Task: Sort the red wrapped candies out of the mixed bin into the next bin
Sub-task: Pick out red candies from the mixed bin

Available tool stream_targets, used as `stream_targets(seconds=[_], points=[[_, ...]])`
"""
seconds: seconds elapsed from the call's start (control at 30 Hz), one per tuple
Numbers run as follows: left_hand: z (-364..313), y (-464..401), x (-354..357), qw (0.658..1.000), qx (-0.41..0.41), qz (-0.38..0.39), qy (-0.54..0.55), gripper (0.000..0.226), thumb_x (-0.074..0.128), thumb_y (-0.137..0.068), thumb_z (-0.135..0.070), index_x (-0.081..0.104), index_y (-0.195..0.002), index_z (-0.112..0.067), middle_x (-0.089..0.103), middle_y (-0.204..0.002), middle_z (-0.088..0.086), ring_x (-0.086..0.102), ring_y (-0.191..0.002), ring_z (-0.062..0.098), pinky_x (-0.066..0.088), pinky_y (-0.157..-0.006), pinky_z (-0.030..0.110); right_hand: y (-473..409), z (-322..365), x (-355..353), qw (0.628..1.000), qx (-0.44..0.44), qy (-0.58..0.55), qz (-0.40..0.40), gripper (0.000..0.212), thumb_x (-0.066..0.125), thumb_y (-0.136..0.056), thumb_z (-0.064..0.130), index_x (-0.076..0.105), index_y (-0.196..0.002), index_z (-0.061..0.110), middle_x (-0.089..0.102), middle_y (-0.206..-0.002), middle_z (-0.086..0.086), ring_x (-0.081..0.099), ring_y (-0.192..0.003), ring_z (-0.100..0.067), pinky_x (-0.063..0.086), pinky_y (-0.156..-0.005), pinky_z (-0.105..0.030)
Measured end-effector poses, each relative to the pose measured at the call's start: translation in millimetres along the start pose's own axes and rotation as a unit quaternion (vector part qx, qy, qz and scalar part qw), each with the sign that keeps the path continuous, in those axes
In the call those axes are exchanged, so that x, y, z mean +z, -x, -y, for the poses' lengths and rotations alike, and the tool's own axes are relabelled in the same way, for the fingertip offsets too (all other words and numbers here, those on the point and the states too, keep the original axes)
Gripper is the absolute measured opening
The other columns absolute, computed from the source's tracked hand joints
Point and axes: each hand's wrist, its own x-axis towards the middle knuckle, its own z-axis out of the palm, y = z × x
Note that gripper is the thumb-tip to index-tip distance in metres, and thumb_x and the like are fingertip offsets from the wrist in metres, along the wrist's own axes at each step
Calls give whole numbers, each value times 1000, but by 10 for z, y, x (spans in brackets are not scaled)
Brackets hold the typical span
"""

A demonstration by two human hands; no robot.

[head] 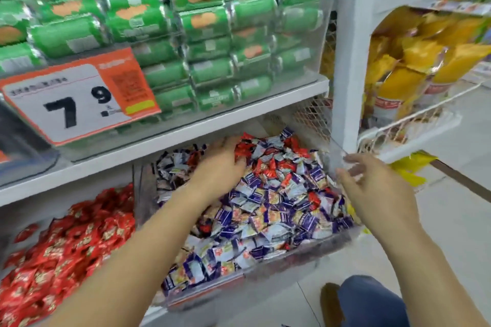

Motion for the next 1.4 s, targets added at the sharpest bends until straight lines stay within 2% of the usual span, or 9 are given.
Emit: stream_targets(seconds=[0.23,0.4,0.6,0.7,0.87,1.0,1.13,1.23,1.4], points=[[15,-895,346,993,-56,98,-26,58,47,-86,-57,46,-133,-22,49,-138,9,52,-119,28,44,-97,37,-71,-101,-74,998,-38,27,39,29,43,-96,29,56,-122,27,65,-114,-3,61,-98,-28,45,-70,-34],[-92,-919,431,975,-81,206,-11,93,48,-72,-81,23,-148,-32,24,-156,-3,27,-141,23,25,-113,39,-96,-105,-30,997,-45,45,32,29,37,-99,27,52,-122,25,62,-111,-3,61,-96,-28,48,-70,-35],[-249,-579,281,974,38,221,33,43,57,-86,-51,46,-127,-41,46,-141,-3,48,-121,19,39,-102,34,-84,-79,-5,998,-40,47,21,26,40,-97,16,52,-120,21,59,-116,-4,61,-94,-29,46,-67,-34],[-259,-211,103,971,118,207,-9,28,55,-83,-58,48,-108,-47,59,-113,-6,59,-97,19,49,-86,38,-80,-84,10,998,-46,48,18,28,40,-97,16,52,-121,19,59,-115,-7,61,-93,-31,44,-67,-35],[-44,511,30,960,206,111,-154,45,41,-84,-65,49,-120,-39,49,-103,-6,46,-97,13,45,-86,35,-66,-114,-2,998,-39,35,25,31,39,-97,18,54,-124,20,61,-114,-12,59,-97,-34,44,-69,-36],[171,850,-57,984,133,85,-82,60,35,-78,-80,48,-128,-48,41,-139,-12,28,-137,13,26,-113,37,-28,-18,-32,997,-57,26,-36,34,49,-94,21,55,-127,17,57,-119,-12,50,-109,-33,43,-73,-38],[137,959,-216,994,76,-34,70,40,45,-87,-60,54,-123,-45,42,-135,-20,34,-128,-3,25,-108,22,71,208,-60,976,-141,-77,-149,24,48,-92,19,66,-108,18,65,-101,-4,57,-93,-27,40,-66,-31],[139,934,-288,990,20,-115,74,26,48,-96,-31,59,-120,-32,54,-121,-16,45,-110,-3,34,-91,19,132,343,70,971,-199,-99,-93,22,48,-89,23,67,-100,23,67,-93,5,60,-82,-15,40,-65,-27],[188,982,-221,990,-16,-111,91,29,44,-98,-27,58,-123,-30,55,-121,-16,50,-109,1,33,-85,10,138,370,253,969,-220,-55,103,25,55,-92,23,66,-113,32,54,-92,16,52,-80,-5,40,-72,-23]])
